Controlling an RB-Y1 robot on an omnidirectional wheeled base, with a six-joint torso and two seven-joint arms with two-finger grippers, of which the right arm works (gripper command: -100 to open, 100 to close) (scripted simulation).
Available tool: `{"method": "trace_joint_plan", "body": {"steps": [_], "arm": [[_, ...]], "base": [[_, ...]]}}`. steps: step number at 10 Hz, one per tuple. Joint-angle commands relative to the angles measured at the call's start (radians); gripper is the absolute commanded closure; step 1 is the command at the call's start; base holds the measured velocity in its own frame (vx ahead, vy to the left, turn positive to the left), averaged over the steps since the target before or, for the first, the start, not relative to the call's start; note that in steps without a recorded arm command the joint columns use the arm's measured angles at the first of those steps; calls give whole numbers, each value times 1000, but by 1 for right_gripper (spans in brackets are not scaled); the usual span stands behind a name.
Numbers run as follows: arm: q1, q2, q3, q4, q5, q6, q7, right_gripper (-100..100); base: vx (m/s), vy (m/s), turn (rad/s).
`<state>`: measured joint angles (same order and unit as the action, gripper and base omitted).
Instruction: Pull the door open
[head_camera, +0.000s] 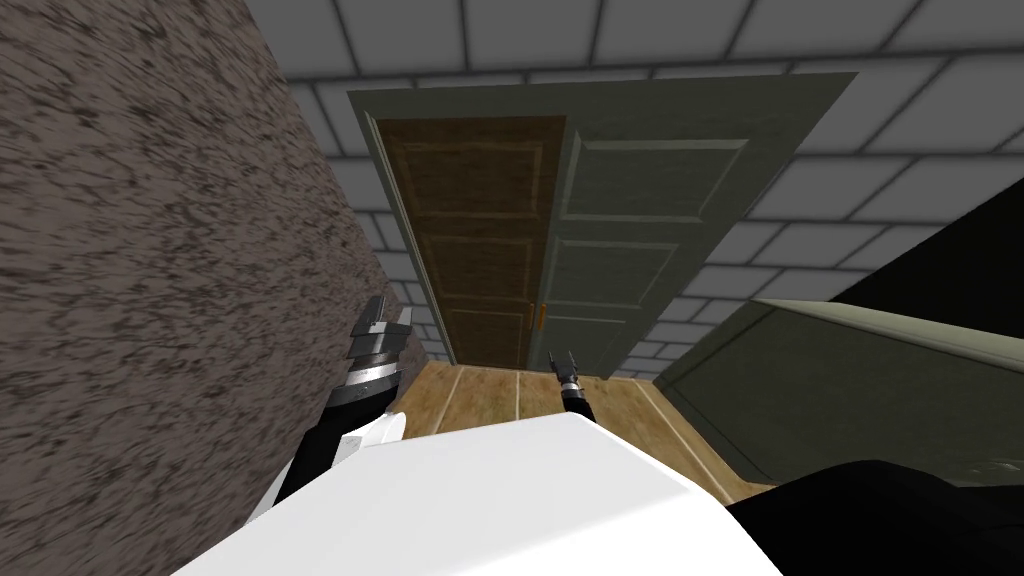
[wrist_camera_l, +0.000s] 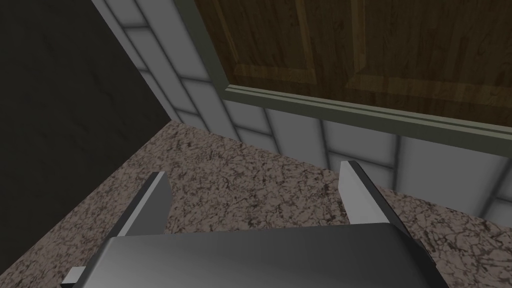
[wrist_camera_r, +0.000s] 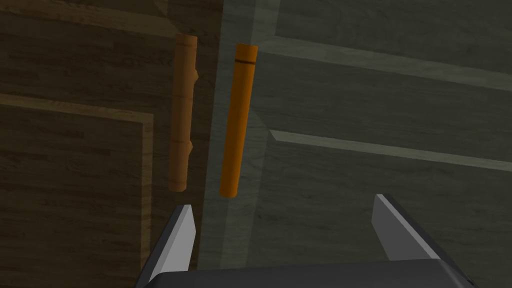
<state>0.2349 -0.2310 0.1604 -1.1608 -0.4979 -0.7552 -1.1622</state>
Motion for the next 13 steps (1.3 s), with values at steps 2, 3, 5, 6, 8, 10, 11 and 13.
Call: {"method": "trace_joint_plan", "body": {"steps": [2,3,5,6,8,10,11,13], "arm": [[-14,-7,7,42,-22,-9,-47,-100],[-19,-10,10,59,-30,-13,-64,-100],[-27,-13,15,85,-43,-20,-92,-100],[-35,-17,20,110,-55,-27,-119,-100],[-43,-20,25,134,-67,-33,-144,-100],[-57,-25,32,169,-84,-42,-182,-100],[-66,-27,35,185,-93,-47,-200,-100],[-69,-28,36,190,-94,-49,-204,-100]], "base": [[92,5,44],[97,1,44],[101,-10,43],[139,-26,65],[118,-4,44],[140,-8,61],[180,-24,66],[128,-12,39]]}}
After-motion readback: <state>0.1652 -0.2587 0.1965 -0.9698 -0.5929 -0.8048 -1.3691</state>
